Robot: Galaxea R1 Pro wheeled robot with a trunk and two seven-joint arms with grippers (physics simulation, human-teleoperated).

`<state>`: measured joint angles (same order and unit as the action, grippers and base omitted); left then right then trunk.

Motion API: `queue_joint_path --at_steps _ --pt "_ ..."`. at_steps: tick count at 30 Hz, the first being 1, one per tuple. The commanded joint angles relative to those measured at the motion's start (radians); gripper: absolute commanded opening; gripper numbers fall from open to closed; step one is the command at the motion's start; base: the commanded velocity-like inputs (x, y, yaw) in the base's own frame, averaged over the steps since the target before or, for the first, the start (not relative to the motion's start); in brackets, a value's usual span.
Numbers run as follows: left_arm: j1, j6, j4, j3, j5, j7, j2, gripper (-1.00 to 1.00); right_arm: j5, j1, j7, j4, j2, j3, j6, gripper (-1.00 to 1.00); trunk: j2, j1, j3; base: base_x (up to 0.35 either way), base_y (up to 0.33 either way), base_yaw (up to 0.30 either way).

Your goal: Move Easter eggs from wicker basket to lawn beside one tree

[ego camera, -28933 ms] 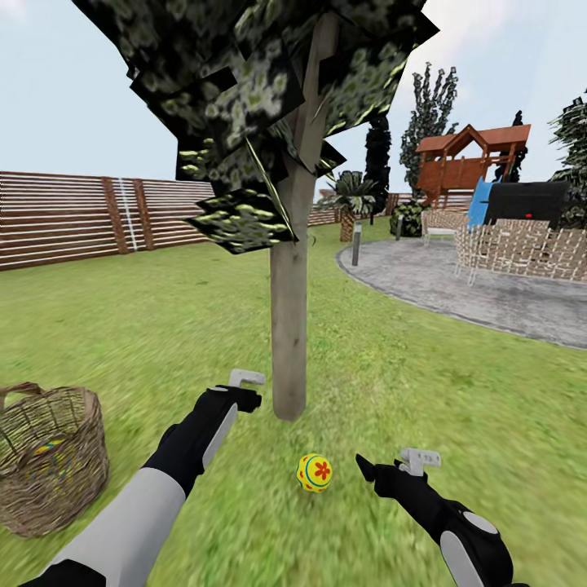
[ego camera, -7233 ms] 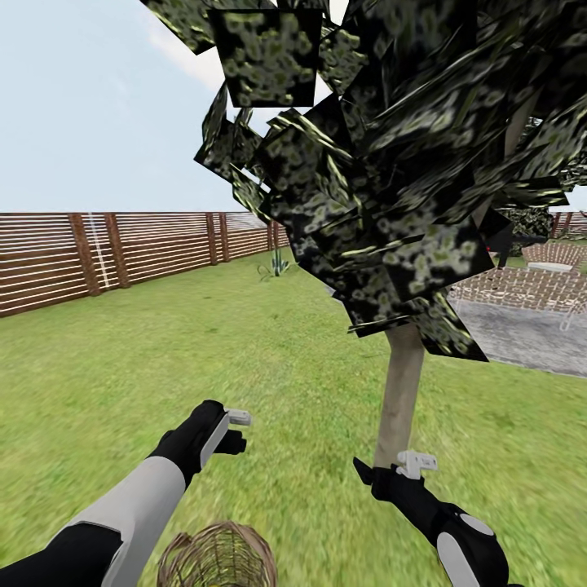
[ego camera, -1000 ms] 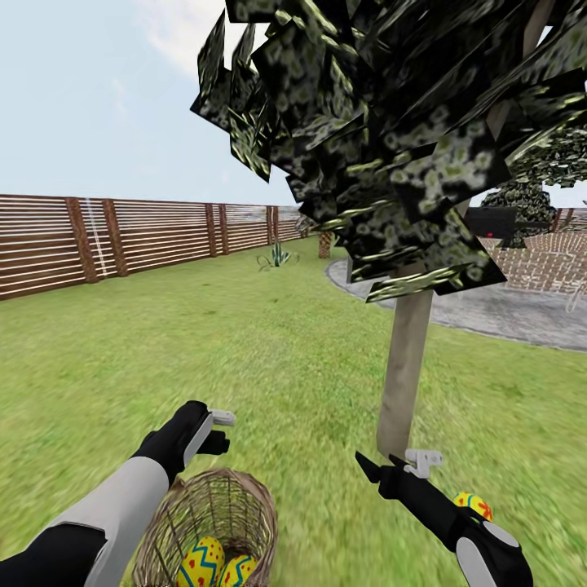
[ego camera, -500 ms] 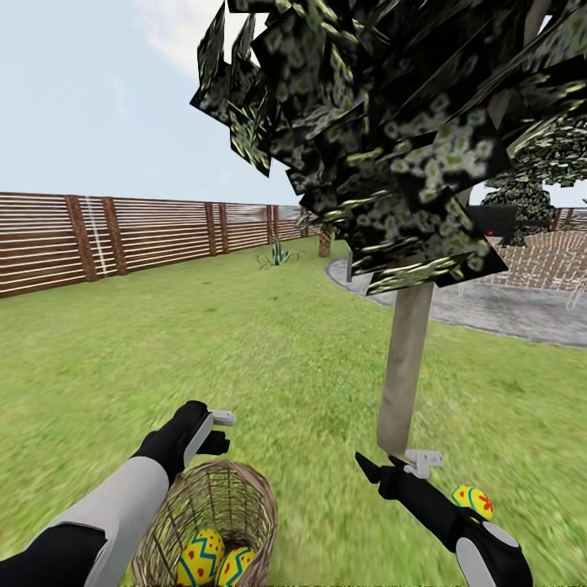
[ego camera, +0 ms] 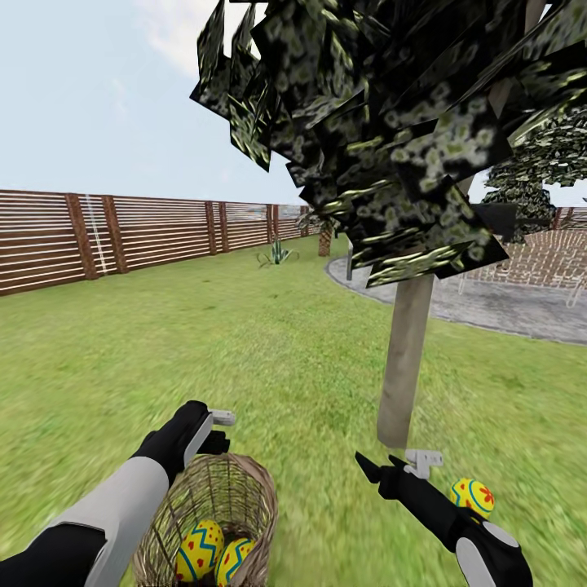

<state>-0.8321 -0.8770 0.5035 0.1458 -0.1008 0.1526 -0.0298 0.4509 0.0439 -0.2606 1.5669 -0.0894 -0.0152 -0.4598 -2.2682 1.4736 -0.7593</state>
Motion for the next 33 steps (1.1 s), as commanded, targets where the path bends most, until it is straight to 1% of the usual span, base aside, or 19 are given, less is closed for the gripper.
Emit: queue_joint_path --at_steps 1,33 --pt "0.0 -0.003 0.001 0.006 -0.011 0.009 0.001 1.0 0.005 0.001 0.0 0.001 0.0 -0.001 -0.005 1.0 -0.008 0.004 -0.004 0.0 0.0 0.0" --pt "0.0 0.007 0.001 0.008 -0.011 0.012 0.001 1.0 0.005 0.001 0.001 -0.001 0.001 -0.001 -0.005 1.0 -0.232 0.126 -0.105 0.0 0.0 0.0"
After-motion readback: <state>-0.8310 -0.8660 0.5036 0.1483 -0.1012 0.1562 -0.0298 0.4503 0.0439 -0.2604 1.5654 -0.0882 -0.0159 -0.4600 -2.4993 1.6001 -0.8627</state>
